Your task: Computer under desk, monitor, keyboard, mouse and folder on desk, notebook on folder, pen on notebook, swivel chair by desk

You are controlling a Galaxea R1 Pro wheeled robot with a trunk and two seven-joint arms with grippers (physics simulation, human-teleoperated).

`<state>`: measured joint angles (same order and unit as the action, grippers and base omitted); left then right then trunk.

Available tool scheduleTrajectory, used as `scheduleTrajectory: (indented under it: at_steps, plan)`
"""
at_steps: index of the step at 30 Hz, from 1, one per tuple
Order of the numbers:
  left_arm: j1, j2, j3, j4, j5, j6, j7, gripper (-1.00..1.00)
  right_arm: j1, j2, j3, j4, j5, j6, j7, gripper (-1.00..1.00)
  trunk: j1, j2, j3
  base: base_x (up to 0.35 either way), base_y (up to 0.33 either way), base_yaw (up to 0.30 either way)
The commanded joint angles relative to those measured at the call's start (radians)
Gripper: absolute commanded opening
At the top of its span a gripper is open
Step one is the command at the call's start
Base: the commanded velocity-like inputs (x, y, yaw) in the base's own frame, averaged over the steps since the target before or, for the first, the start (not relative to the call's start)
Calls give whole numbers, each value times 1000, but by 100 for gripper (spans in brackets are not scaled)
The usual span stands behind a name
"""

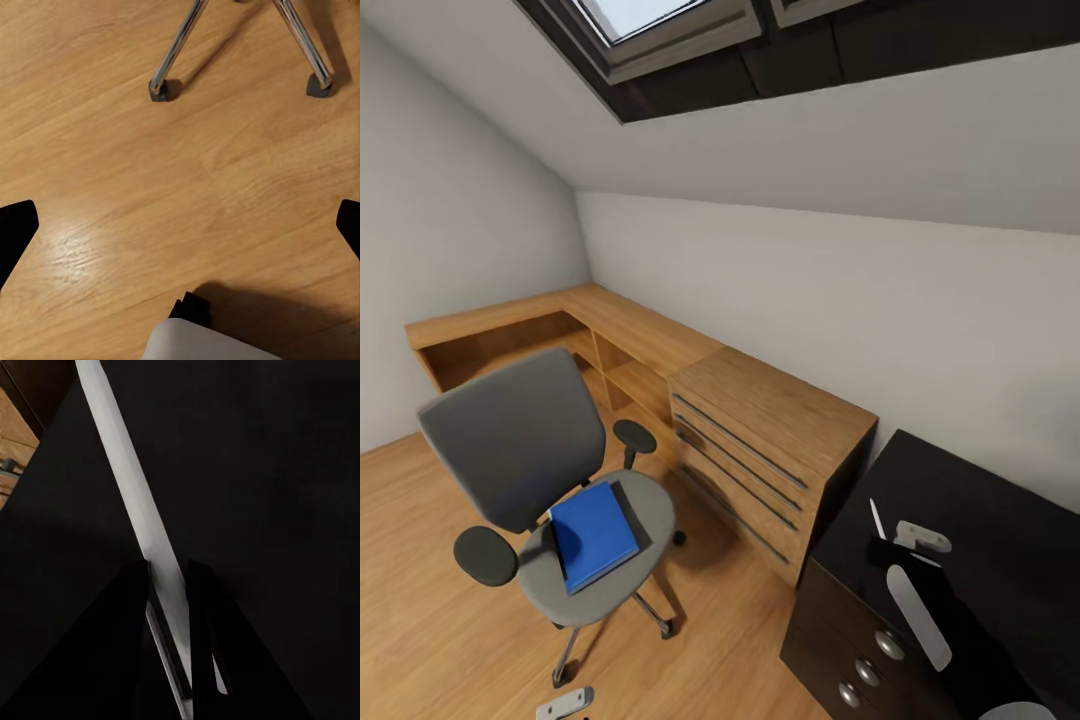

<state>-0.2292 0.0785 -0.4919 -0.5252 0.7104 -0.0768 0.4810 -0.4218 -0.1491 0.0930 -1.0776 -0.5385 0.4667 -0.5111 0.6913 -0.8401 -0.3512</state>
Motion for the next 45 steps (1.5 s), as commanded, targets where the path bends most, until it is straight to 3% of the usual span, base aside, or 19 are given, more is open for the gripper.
scheduleTrajectory:
  at_steps: [1,11,27,45]
  plan:
    - [-1,1,-8,-1,11,-6,6,100,-1,-1,4,0,-9,2,-7,-100,0,-1,-1,17,10,0]
    - [-1,1,-8,-1,11,-6,7,100,-53,-1,4,119,-9,-32,16,-100,0,-1,-1,3,2,0]
    - [-1,1,-8,-1,11,-6,7,100,-84,0,4,208,-9,-63,37,-100,0,-1,-1,0,0,0]
    - [-1,1,-8,-1,11,-7,7,100,-95,0,4,231,-9,-80,37,-100,0,-1,-1,0,0,0]
